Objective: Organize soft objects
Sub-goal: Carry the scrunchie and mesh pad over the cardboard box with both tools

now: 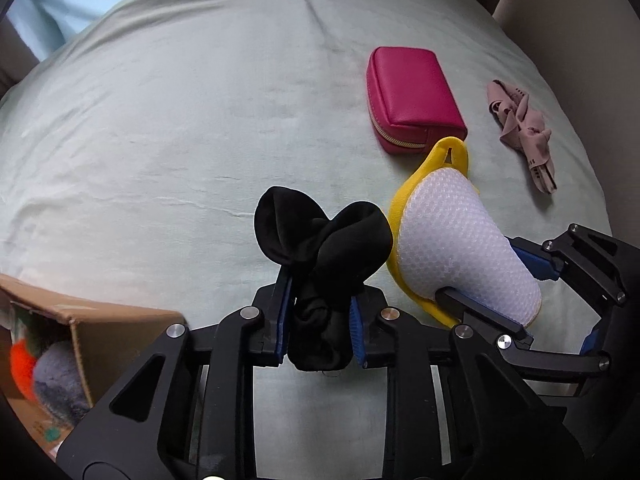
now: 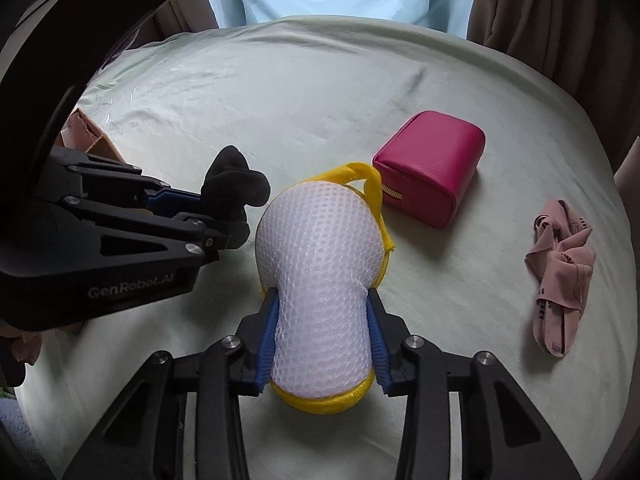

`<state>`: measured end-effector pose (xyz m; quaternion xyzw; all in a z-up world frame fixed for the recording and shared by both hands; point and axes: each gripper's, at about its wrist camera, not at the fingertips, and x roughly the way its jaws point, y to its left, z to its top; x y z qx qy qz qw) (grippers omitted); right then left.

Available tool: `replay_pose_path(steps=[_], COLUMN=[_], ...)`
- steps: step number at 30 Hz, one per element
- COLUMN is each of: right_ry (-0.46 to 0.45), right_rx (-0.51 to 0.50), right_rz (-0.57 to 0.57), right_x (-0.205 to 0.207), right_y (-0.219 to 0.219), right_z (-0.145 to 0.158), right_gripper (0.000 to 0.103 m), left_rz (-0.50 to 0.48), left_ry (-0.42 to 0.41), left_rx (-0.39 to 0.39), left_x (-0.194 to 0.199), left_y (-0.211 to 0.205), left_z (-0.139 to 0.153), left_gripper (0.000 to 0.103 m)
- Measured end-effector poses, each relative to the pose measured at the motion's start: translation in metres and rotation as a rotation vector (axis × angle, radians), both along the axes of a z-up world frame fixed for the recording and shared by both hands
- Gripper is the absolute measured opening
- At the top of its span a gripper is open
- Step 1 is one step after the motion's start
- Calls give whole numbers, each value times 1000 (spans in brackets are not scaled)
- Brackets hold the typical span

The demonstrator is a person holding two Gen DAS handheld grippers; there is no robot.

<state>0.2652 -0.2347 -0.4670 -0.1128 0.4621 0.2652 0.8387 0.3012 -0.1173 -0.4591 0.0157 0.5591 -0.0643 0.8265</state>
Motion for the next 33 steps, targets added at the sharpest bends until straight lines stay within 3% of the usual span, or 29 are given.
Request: replay_pose_path(steps=[7,14,23,29,33], right_ry=[-44,-115,-145,-161,-149], right_rx=[26,50,112,116,110], right_rz=[-59,-107,-189,-222,-248], right_x=[-22,-60,-112,-138,-146], right_y=[-12,-17,4,35,61], right_z=[47,127,218,261,277], right_gripper=[37,37,37,37,37], left_rz=[3,33,52,80,95], left_ry=[-72,-151,-217,-247,-227], left_rx=[-14,-58,-73,-72,-88], left_x=[-27,-66,-124,-151,-160], left_y=[-2,8,43,97,139], left_z=[65,148,241,276,275], left_gripper=[21,21,21,21,21])
